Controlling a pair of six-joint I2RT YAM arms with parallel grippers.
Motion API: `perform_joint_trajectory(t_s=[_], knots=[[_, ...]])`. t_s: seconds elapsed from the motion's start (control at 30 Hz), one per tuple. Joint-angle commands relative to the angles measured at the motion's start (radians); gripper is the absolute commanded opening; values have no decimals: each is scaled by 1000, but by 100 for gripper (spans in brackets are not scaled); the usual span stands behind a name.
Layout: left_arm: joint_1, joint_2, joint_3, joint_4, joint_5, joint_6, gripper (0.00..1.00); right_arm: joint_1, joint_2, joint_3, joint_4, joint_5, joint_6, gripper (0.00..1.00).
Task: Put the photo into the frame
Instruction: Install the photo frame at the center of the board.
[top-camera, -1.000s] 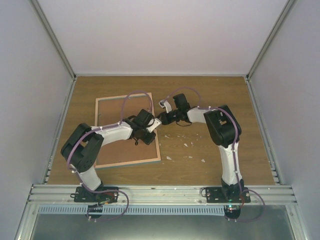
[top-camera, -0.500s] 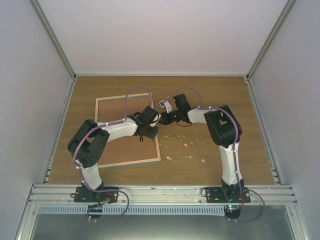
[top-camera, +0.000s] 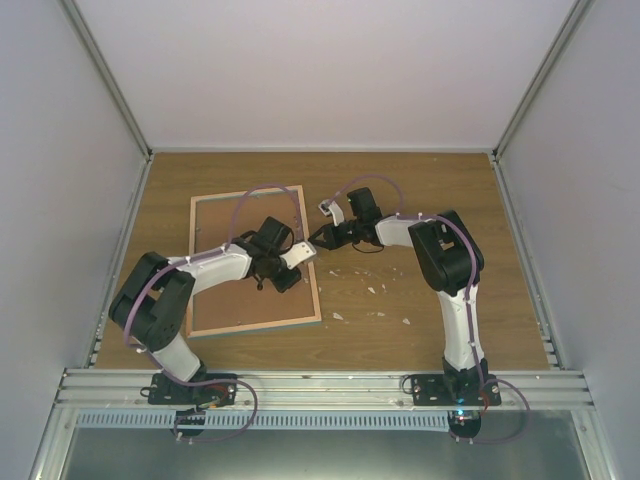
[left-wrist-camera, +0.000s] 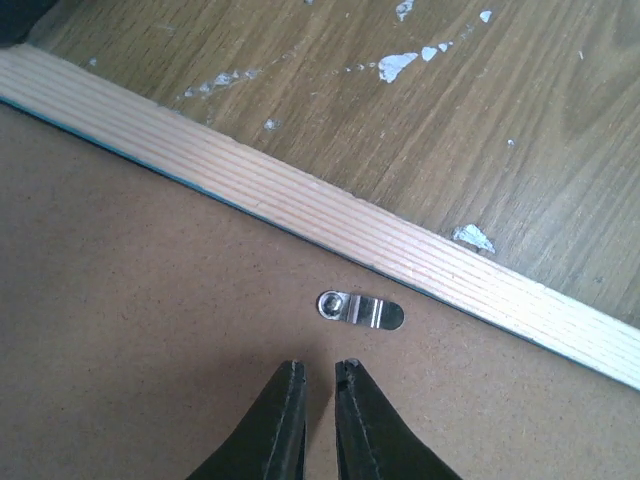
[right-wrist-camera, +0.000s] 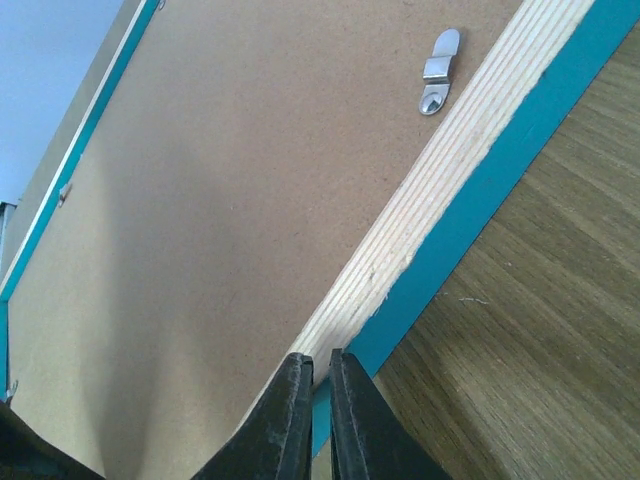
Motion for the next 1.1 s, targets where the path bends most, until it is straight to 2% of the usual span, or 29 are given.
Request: perform_joint_trajectory(t_s=[0.0, 0.2, 0.63, 0.8, 1.07], knots=[[8, -20, -8, 14, 65, 159, 14, 28, 88, -57, -158, 103, -32, 4], [7, -15, 4, 28, 73, 286, 11, 29, 89, -59, -158, 104, -35, 5], [5, 61, 62, 48, 95, 252, 9, 28, 94, -55, -158, 104, -34, 4], [-8, 74, 40, 72, 89, 257, 9, 28, 95, -56, -160, 105, -36, 4], [-35, 79, -37, 128, -6, 274, 6, 29, 98, -55, -161, 105, -36, 4]])
